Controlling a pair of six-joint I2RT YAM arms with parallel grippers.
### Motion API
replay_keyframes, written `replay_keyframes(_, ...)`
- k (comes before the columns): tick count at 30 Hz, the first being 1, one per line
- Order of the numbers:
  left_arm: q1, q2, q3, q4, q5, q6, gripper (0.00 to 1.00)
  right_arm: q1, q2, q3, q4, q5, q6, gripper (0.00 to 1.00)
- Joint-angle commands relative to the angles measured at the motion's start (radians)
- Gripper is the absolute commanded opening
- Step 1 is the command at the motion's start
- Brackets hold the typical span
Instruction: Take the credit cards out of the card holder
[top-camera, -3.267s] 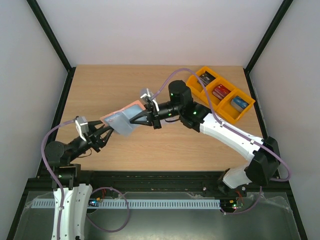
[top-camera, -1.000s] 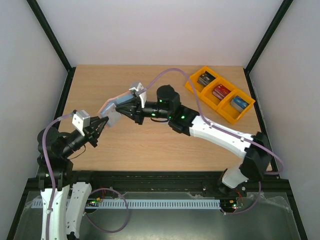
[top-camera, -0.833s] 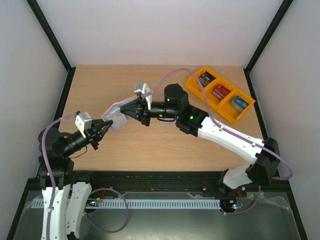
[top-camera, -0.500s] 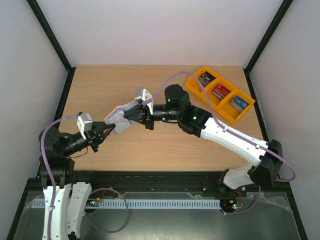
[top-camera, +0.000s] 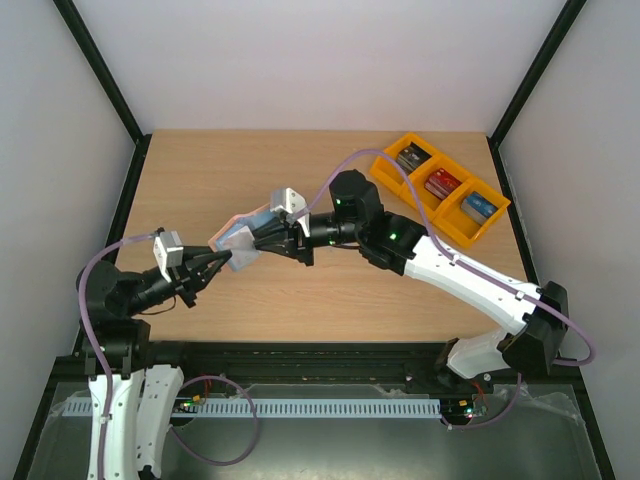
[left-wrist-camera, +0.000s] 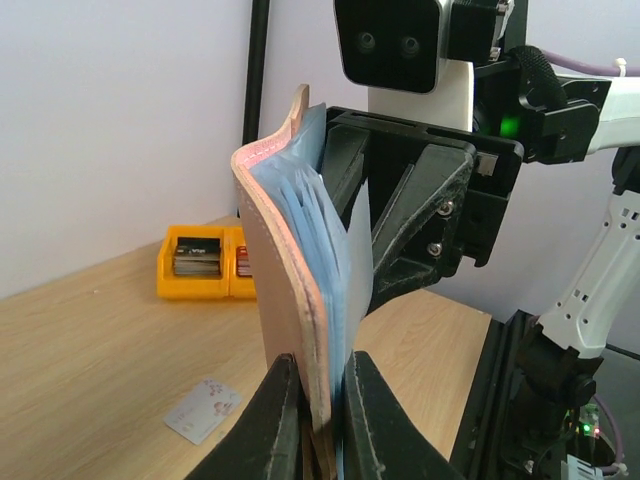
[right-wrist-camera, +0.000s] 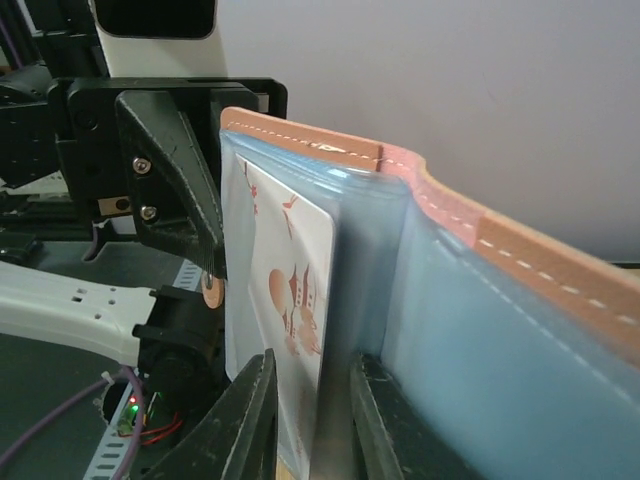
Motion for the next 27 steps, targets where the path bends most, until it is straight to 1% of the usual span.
replay_keyframes(1, -0.003, -0.024, 0.002, 0.102, 0.078, -0.004, 0.02, 0.003, 0.034, 0.0, -0.003, -0.055, 0.021, 0.21)
replay_keyframes(2, -0.003, -0.024, 0.002, 0.104, 0.078, -0.006, 0.02, 0.007, 0.038, 0.0, 0.009, -0.064, 0.028, 0.2)
replay_keyframes(6, -0.003, -0.03, -0.006, 0.109, 0.083, -0.007, 0.02, 0.015, 0.047, 0.002, 0.061, -0.128, 0.059, 0.11)
replay_keyframes(8, -0.003, -0.034, -0.013, 0.111, 0.085, -0.007, 0.02, 0.016, 0.048, 0.002, 0.087, -0.16, 0.078, 0.1)
replay_keyframes(10, -0.003, -0.039, -0.022, 0.111, 0.082, -0.004, 0.02, 0.017, 0.05, 0.001, 0.114, -0.194, 0.097, 0.11)
replay_keyframes(13, -0.002, -0.047, -0.034, 0.11, 0.069, -0.001, 0.02, 0.027, 0.062, 0.014, 0.118, -0.219, 0.108, 0.16)
replay_keyframes(16, -0.003, -0.05, -0.043, 0.1, 0.01, 0.013, 0.02, 0.052, 0.074, 0.028, 0.102, -0.221, 0.088, 0.17)
replay_keyframes(18, -0.003, -0.049, -0.048, 0.099, -0.057, 0.011, 0.02, 0.069, 0.071, 0.035, 0.095, -0.216, 0.07, 0.15)
replay_keyframes(20, -0.003, -0.049, -0.052, 0.096, -0.102, 0.019, 0.02, 0.078, 0.06, 0.028, 0.11, -0.218, 0.065, 0.12)
replay_keyframes(24, -0.003, -0.051, -0.063, 0.091, -0.089, 0.027, 0.02, 0.086, 0.04, 0.016, 0.139, -0.205, 0.075, 0.04)
replay_keyframes(27, -0.003, -0.055, -0.068, 0.09, -0.083, 0.026, 0.02, 0.09, 0.044, 0.017, 0.147, -0.196, 0.083, 0.04)
